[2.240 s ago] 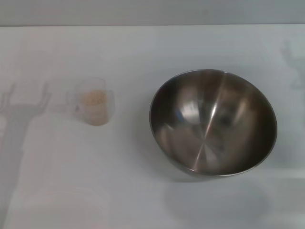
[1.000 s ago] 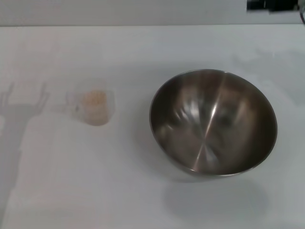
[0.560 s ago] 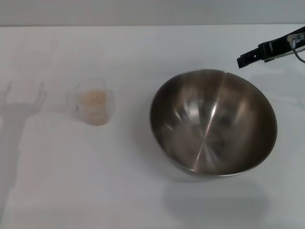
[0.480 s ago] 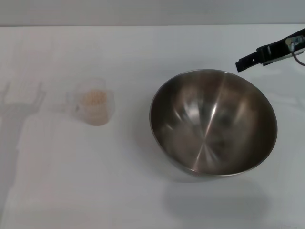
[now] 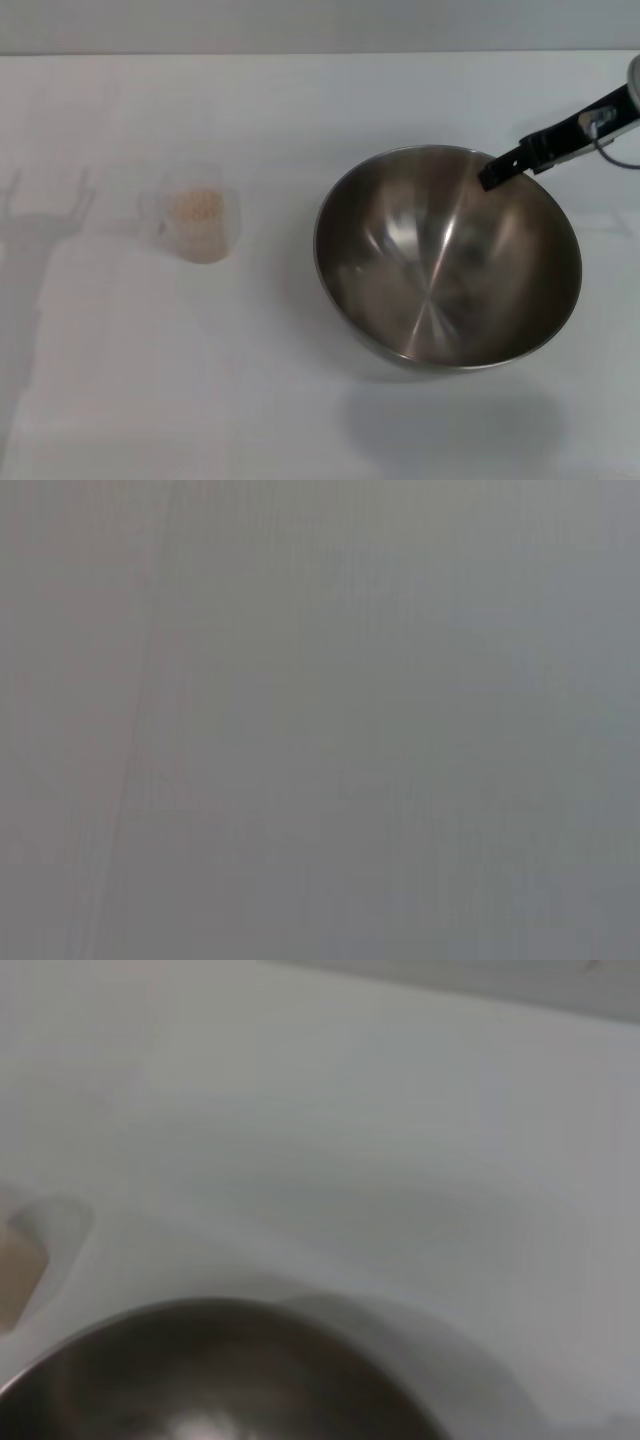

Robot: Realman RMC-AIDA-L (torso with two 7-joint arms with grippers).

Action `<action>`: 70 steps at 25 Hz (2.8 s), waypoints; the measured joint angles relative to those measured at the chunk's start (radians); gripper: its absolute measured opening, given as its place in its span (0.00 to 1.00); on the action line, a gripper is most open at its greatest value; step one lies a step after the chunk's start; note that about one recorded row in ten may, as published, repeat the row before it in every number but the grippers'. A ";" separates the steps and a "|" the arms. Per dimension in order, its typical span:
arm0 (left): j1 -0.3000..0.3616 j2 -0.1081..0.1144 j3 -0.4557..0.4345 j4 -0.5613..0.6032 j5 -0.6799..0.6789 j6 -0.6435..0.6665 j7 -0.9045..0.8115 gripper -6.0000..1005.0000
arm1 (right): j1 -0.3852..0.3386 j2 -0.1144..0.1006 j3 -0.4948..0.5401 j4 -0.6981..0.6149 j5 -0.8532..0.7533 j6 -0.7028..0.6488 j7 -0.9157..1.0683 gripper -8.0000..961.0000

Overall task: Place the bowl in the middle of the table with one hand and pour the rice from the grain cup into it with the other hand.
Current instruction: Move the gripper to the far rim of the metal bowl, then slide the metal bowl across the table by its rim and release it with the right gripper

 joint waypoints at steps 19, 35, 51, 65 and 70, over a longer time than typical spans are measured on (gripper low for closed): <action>-0.007 -0.002 -0.009 0.002 0.000 -0.002 0.000 0.84 | 0.037 0.000 -0.023 -0.090 -0.018 -0.019 -0.032 0.51; -0.010 -0.001 -0.009 0.002 0.000 -0.002 0.000 0.84 | 0.044 0.004 -0.031 -0.111 -0.037 -0.029 -0.044 0.06; -0.014 0.000 -0.009 0.002 0.003 -0.002 0.000 0.84 | 0.039 0.004 0.064 -0.067 0.047 -0.108 -0.071 0.03; -0.019 -0.002 -0.006 0.001 0.006 -0.002 0.000 0.84 | 0.123 0.006 0.051 -0.281 0.084 -0.240 -0.111 0.03; -0.020 -0.002 -0.003 0.000 0.007 -0.001 0.000 0.84 | 0.139 0.008 0.042 -0.320 0.075 -0.248 -0.113 0.03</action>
